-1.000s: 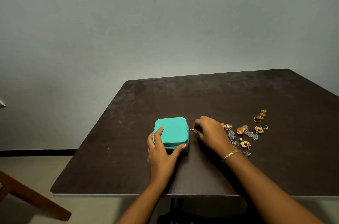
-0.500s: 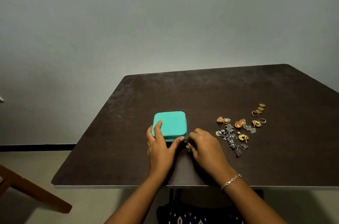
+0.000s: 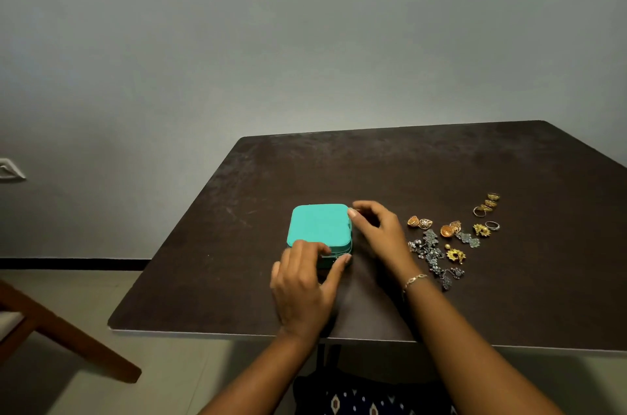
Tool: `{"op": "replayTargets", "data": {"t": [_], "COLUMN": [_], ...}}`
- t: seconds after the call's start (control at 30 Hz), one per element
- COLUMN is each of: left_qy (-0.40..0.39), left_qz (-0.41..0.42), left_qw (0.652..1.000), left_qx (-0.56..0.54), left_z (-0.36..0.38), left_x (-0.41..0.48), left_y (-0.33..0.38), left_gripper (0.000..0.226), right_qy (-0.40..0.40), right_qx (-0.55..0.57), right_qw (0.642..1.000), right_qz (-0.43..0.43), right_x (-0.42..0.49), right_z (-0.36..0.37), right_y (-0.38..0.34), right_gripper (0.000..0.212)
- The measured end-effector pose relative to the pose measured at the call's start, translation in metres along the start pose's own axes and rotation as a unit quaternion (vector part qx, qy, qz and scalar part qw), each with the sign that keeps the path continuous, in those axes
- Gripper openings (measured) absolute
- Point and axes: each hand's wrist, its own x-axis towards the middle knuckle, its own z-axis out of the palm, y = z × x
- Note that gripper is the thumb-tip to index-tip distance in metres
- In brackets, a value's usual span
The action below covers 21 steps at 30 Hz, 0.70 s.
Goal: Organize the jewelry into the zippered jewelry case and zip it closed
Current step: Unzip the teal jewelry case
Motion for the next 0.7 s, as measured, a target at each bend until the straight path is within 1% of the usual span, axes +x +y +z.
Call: {"op": "replayTargets", "data": {"t": [0.1,0.2,0.27,0.37,0.43,0.57,0.7], "left_qy": [-0.05,-0.097,-0.118,-0.139,-0.153,-0.167,-0.21], "left_qz": [-0.025,-0.031,-0.033,-0.039,-0.055,-0.085,-0.108], "left_qw": [0.997,0.99,0.985,0.979,0.975,0.972,0.961], "left_qx": [0.044,0.099,0.121,0.146,0.155,0.143,0.144], "left_z": [0.0,0.001,0.002,0.002,0.002,0.001,0.001], "left_x": [0.0,-0.001,-0.001,0.0,0.001,0.002,0.004], "left_y": [0.0,0.0,0.0,0.001,0.003,0.009,0.015], "left_gripper": [0.039,0.04,0.038,0.036,0.037,0.034,0.036], "right_qy": [-0.041,-0.075,-0.088,-0.106,-0.111,-0.107,-0.107], "right_qx": [0.051,0.07,0.065,0.026,0.011,0.006,0.005], "right_qw": [0.998,0.995,0.994,0.994,0.993,0.993,0.993], "right_qz": [0.008,-0.002,-0.011,-0.025,-0.031,-0.042,-0.046], "right_x": [0.006,0.003,0.001,0.0,-0.001,0.0,0.0], "right_z": [0.014,0.016,0.015,0.015,0.016,0.016,0.016], "right_y": [0.0,0.008,0.012,0.015,0.015,0.015,0.016], "right_gripper": [0.039,0.048,0.055,0.063,0.065,0.061,0.06]}}
